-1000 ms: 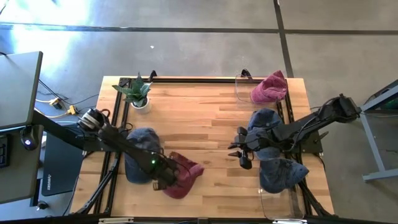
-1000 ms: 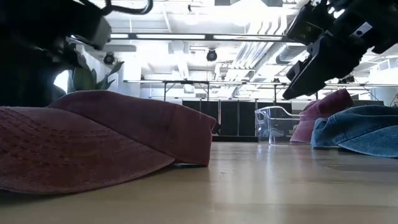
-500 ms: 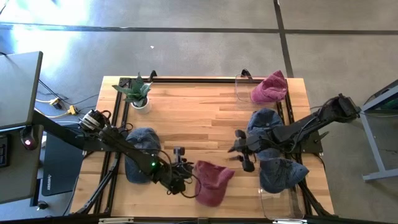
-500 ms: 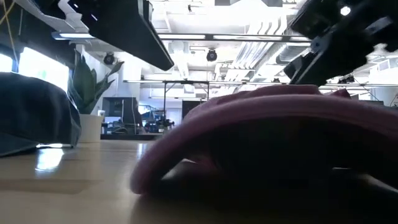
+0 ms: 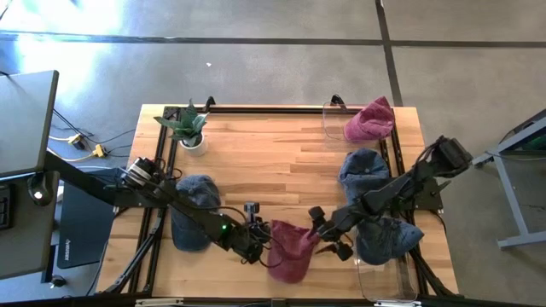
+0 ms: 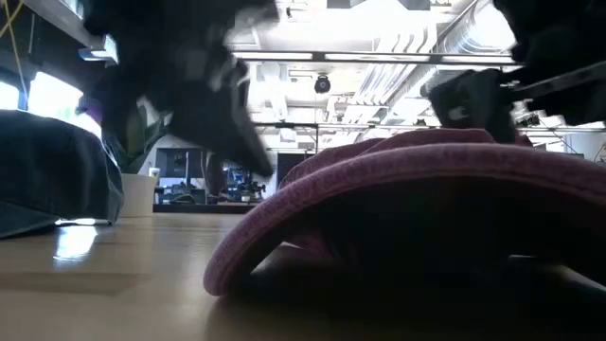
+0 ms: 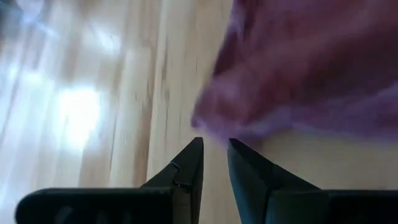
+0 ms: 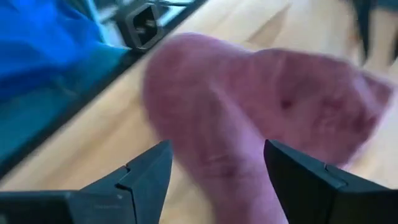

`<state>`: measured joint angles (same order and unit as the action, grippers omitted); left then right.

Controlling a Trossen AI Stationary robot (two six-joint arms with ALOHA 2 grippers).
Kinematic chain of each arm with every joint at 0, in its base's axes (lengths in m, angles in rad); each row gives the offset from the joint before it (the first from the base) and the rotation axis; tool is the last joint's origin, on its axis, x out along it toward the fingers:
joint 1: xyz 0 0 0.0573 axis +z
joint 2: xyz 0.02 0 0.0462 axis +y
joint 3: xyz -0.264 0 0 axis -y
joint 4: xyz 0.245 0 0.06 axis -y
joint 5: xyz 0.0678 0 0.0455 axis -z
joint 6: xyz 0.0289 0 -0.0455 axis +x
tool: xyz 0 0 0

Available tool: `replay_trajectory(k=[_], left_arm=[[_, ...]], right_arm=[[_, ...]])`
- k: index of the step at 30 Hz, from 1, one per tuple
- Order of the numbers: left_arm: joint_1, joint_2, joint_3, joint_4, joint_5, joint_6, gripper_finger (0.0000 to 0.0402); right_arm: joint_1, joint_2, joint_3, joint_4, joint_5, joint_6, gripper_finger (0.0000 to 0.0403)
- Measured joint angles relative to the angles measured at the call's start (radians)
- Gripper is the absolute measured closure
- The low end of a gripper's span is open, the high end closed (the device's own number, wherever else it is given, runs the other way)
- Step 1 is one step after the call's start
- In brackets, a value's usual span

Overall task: Pick & Place hat
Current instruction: Put the red cap into the top transparent bin

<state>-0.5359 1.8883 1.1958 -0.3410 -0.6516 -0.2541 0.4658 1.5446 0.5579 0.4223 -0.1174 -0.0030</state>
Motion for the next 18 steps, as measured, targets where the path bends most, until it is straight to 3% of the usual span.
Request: replay_trajectory(k=[4,9,13,15,18], left_arm=[[0.006,0.004,0.008,0.026,-0.073,0.028,0.0333],[-0.028,-0.005,0.061,-0.089,-0.321,0.014,0.0333],[-0.064,-0.014,0.101,-0.150,-0.394,-0.003,0.0333],[-0.077,-0.014,0.109,-0.165,-0.412,-0.010,0.0333],[-0.094,-0.014,0.133,-0.189,-0.445,-0.013,0.0333]], right_arm=[[-0.010,0.050,0.083,-0.093,0.009,-0.095,0.0196],[-0.033,0.092,0.159,-0.212,-0.034,-0.139,0.0301],[-0.035,0.114,0.168,-0.218,-0.068,-0.179,0.0375],[-0.034,0.113,0.168,-0.212,-0.047,-0.188,0.0394],[-0.061,0.103,0.165,-0.210,-0.016,-0.161,0.0390]])
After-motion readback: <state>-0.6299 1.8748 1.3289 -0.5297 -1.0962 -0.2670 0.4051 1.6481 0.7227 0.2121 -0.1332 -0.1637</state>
